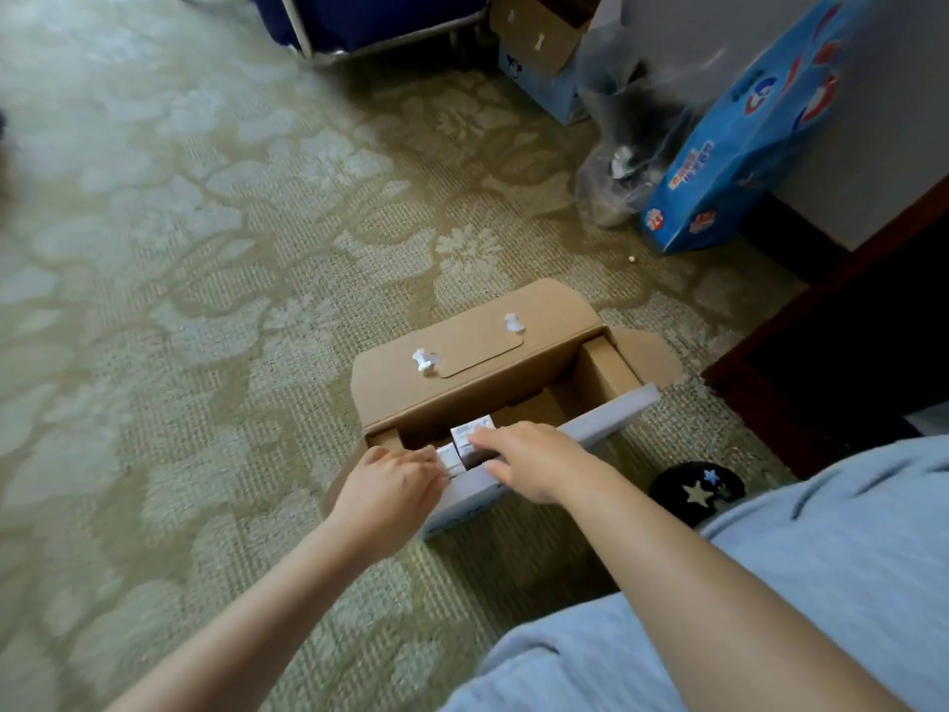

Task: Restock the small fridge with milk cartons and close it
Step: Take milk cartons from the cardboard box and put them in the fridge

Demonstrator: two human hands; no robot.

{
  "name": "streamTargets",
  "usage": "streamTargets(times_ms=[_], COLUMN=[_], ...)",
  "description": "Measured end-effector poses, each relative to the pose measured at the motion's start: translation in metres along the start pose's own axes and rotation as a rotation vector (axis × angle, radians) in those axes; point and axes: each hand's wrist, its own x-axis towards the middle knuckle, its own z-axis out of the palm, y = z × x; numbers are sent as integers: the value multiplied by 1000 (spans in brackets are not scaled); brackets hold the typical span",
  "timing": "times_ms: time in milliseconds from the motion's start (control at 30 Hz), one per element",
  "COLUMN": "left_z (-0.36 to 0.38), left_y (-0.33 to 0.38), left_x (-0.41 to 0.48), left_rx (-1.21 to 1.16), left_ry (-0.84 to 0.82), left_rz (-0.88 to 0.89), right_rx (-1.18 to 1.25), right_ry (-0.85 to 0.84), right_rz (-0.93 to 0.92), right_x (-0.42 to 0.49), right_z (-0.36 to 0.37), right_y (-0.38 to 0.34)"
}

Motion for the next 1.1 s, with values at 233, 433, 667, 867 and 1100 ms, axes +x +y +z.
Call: streamTargets(times_ms=[233, 433, 667, 867, 1100], left_z=[6, 13, 27, 24, -5], left_y=[3, -5, 1, 1, 10], left_x=[4, 14, 19, 26, 42], left_rx=[14, 18, 50, -41, -163], left_ry=[13, 72, 165, 130, 162], left_rz=[-137, -230, -283, -297, -242], right_rx=[144, -16, -116, -70, -34], right_ry=[161, 242, 240, 198, 240], right_rz=[9, -68, -68, -26, -7], right_x=[8, 25, 41, 45, 25], right_z=[0, 3, 13, 13, -28], right_y=[1, 1, 3, 13, 23])
